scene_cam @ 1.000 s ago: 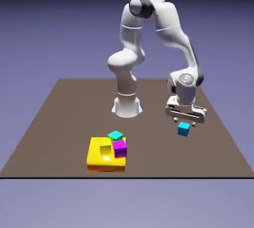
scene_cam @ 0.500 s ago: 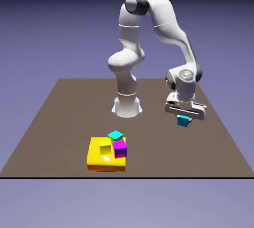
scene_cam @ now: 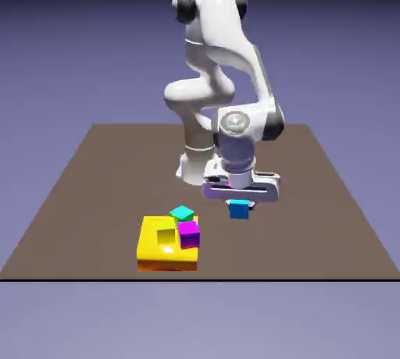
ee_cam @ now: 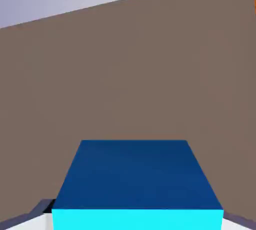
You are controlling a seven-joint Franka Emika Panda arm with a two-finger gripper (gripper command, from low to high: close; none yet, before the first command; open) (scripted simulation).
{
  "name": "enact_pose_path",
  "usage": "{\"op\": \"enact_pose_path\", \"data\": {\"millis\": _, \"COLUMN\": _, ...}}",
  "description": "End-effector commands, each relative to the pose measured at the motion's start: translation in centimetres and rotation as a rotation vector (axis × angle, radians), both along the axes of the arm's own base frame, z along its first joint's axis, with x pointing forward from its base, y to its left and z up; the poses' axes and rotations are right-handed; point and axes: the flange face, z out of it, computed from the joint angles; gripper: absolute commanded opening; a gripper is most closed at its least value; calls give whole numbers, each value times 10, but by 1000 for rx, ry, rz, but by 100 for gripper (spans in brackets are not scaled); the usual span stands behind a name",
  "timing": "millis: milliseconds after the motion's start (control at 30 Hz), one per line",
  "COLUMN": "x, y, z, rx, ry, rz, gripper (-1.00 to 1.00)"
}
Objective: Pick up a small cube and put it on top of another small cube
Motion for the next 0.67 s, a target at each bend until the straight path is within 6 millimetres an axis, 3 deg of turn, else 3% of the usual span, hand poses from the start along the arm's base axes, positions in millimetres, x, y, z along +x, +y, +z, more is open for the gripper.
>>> {"op": "enact_pose_path", "data": {"millis": 0, "x": 6, "y": -18, "z": 6, "rx": -9, "ry": 2, "rz": 21, "gripper": -100}}
{"op": "enact_pose_path", "data": {"millis": 167, "x": 17, "y": -134, "z": 36, "rx": -46, "ry": 27, "rz": 70, "gripper": -100}}
{"op": "enact_pose_path", "data": {"millis": 233, "x": 17, "y": -139, "z": 37, "rx": -48, "ry": 29, "rz": 72, "gripper": -100}}
{"op": "enact_pose_path", "data": {"millis": 367, "x": 4, "y": -137, "z": -30, "rx": -48, "ry": 29, "rz": 72, "gripper": -100}}
{"op": "enact_pose_path", "data": {"millis": 400, "x": 4, "y": -137, "z": -31, "rx": -48, "ry": 29, "rz": 72, "gripper": -100}}
{"op": "enact_pose_path", "data": {"millis": 433, "x": 4, "y": -137, "z": -31, "rx": -48, "ry": 29, "rz": 72, "gripper": 100}}
{"op": "enact_pose_path", "data": {"millis": 467, "x": 4, "y": -137, "z": -31, "rx": -48, "ry": 29, "rz": 72, "gripper": 100}}
{"op": "enact_pose_path", "data": {"millis": 600, "x": 17, "y": -139, "z": 36, "rx": -48, "ry": 29, "rz": 72, "gripper": 100}}
{"op": "enact_pose_path", "data": {"millis": 633, "x": 17, "y": -139, "z": 37, "rx": -48, "ry": 29, "rz": 72, "gripper": 100}}
